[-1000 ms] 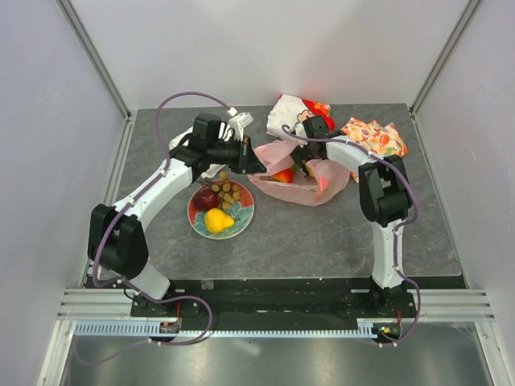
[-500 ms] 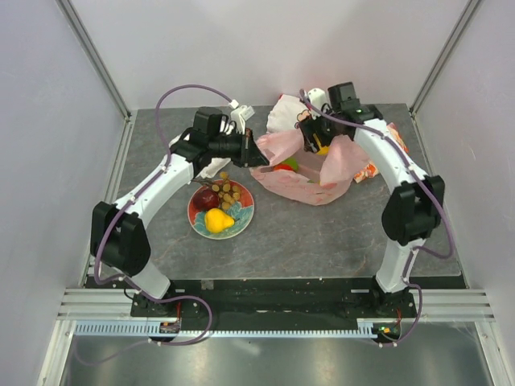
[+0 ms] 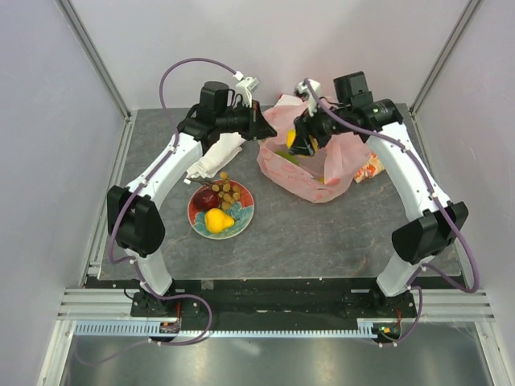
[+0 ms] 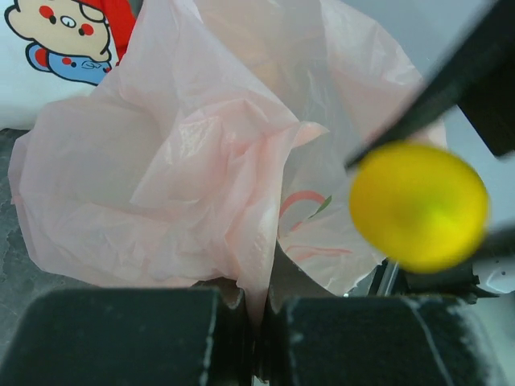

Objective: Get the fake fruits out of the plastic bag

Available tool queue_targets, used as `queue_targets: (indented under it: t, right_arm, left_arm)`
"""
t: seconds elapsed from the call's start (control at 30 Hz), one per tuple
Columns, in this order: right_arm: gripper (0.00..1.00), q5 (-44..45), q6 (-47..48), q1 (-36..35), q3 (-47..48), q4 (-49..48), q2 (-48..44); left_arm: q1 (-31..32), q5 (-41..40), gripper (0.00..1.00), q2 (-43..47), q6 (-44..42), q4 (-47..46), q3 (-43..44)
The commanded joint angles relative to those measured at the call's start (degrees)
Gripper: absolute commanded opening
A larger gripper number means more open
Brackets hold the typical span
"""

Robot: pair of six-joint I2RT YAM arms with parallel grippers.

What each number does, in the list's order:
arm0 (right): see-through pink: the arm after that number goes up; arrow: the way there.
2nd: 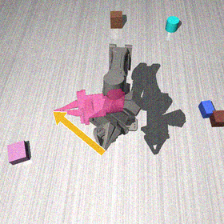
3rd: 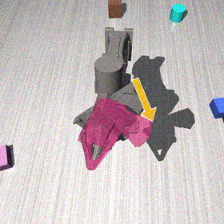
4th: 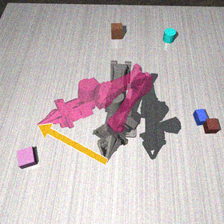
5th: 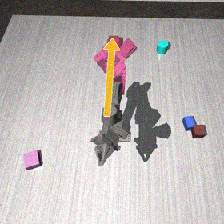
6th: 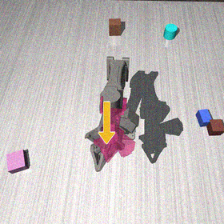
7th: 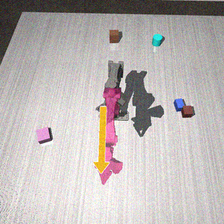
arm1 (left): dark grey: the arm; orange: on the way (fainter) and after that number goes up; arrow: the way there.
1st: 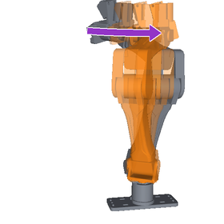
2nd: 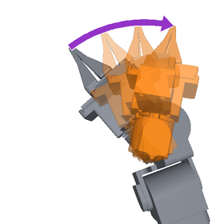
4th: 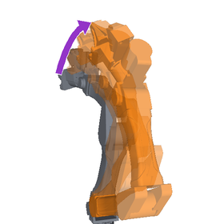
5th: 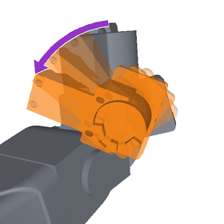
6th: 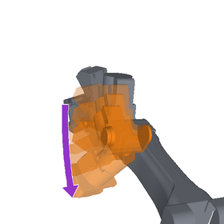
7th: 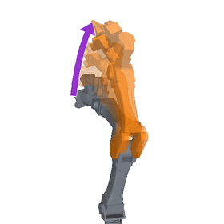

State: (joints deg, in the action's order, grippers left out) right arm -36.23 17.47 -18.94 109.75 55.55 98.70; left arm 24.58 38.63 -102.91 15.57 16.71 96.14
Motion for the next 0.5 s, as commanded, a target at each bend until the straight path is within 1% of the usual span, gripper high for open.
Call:
queue_targets:
  t: [0.0, 0.07, 0.2, 0.33, 0.43, 0.47]
  right_arm:
    - [0.66, -1.6, 7.2, -11.1, -5.5, 0.9, -7.5]
    - [0.66, -2.4, 5.6, -13.2, -10.8, -2.0, -7.9]
    - [0.63, -4.1, 0.8, -18.0, -14.7, -10.4, -4.8]
    - [0.61, -2.7, 2.3, -21.7, -16.6, -15.1, -1.0]
    - [0.61, -1.6, 1.3, -23.0, -19.7, -20.9, 0.8]
    - [0.61, -1.0, -0.7, -23.5, -21.7, -22.7, 1.6]
  left_arm:
    - [-0.8, 0.9, 0.02, 0.1, -0.4, -0.2, 2.7]
    - [-0.8, 2.7, 0.02, 1.6, 0.7, -0.4, 2.3]
    - [-0.9, 2.9, 0.02, 4.3, 2.2, -0.8, 0.3]
    - [-2.2, 3.9, 0.02, 4.8, 2.8, -1.2, -0.8]
    - [-3.9, 5.7, 0.02, 4.8, 7.8, -3.9, -2.5]
    - [-4.4, 6.5, 0.02, 4.8, 8.8, -4.6, -2.9]
